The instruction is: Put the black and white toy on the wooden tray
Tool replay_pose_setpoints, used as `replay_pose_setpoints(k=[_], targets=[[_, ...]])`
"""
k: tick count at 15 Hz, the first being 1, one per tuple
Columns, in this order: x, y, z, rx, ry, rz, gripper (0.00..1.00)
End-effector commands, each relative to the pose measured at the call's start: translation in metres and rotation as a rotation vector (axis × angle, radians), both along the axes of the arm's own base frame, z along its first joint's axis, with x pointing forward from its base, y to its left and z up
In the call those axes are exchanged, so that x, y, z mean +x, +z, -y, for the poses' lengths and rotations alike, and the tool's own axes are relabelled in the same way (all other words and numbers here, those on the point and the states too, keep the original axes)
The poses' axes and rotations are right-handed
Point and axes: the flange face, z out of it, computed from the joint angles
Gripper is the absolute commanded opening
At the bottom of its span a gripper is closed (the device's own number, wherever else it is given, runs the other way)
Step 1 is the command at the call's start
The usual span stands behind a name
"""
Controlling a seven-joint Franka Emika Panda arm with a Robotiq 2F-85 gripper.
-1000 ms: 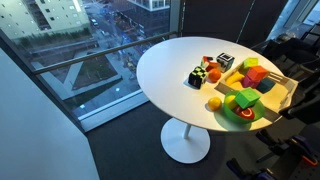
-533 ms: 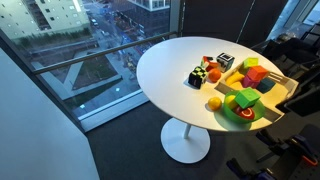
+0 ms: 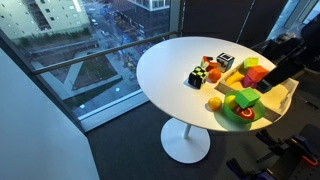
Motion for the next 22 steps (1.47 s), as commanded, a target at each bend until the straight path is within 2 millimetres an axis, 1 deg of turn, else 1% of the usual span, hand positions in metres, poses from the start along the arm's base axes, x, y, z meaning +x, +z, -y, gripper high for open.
replay_pose_setpoints(k=[1,5,11,17,22], targets=[[0.032,0.001,0.011,0.023,-0.061,0.023,1.0],[0.06,-0.001,0.019,0.051,-0.109,0.041,1.0],[0.101,-0.006,0.031,0.056,-0.111,-0.005,1.0],[0.131,-0.023,0.043,0.104,-0.092,-0.054,1.0],[0.153,-0.039,0.057,0.128,-0.013,-0.083,1.0]])
